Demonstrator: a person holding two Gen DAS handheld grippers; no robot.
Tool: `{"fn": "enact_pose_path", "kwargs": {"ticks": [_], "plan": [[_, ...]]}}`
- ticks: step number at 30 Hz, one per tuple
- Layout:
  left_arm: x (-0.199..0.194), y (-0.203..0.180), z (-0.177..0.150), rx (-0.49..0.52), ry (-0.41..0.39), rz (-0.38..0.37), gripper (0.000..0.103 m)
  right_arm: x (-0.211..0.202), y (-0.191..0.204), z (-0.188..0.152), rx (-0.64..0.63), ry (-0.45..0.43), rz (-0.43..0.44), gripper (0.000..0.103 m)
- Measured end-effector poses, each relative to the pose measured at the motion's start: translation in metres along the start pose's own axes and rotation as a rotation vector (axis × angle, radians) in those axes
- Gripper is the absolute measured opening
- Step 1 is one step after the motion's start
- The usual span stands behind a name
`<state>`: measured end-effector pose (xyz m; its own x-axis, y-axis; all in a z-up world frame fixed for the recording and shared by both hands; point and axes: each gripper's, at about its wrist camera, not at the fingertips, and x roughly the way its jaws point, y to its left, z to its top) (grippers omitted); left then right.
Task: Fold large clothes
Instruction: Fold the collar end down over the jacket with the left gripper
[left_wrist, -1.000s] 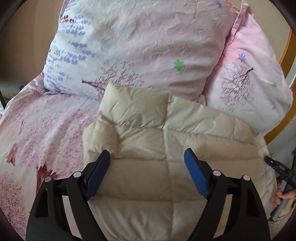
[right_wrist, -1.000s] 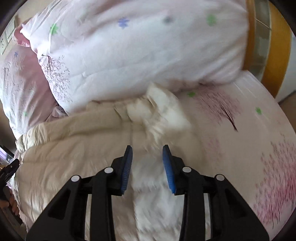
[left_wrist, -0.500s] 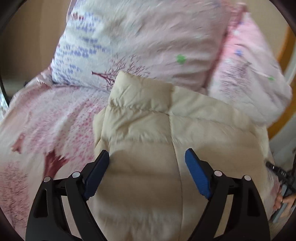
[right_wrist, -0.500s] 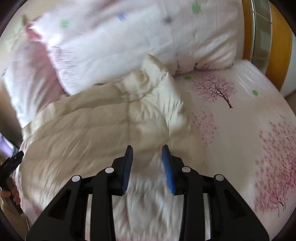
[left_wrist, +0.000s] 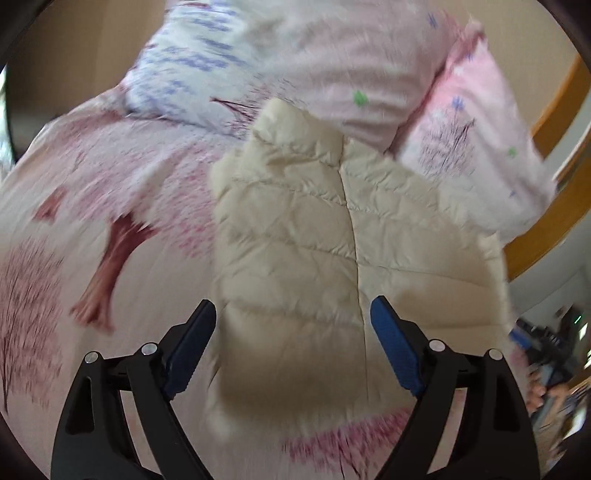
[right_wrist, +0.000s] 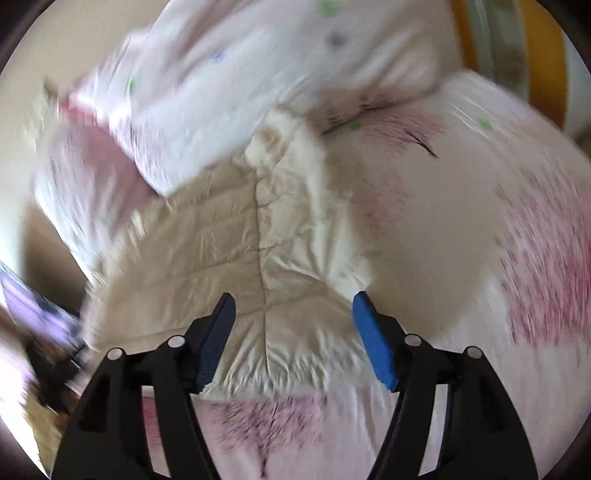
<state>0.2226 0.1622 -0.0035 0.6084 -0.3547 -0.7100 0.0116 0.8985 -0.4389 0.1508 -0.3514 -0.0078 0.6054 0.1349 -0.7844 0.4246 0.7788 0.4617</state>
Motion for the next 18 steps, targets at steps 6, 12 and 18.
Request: {"fn": "enact_pose_path", "kwargs": {"ticks": [6, 12, 18], "plan": [[-0.026, 0.03, -0.042, -0.166, 0.065, -0.114, 0.086, -0.021, -0.048, -0.03, 0.282, 0.052, 0.102, 0.067], [-0.015, 0.011, -0.07, -0.215, 0.132, -0.179, 0.086, 0.005, -0.046, -0.044, 0.403, 0.115, 0.183, 0.067], [0.001, 0.003, -0.065, -0.309, 0.119, -0.208, 0.086, 0.017, -0.041, -0.043, 0.442, 0.094, 0.206, 0.073]]}}
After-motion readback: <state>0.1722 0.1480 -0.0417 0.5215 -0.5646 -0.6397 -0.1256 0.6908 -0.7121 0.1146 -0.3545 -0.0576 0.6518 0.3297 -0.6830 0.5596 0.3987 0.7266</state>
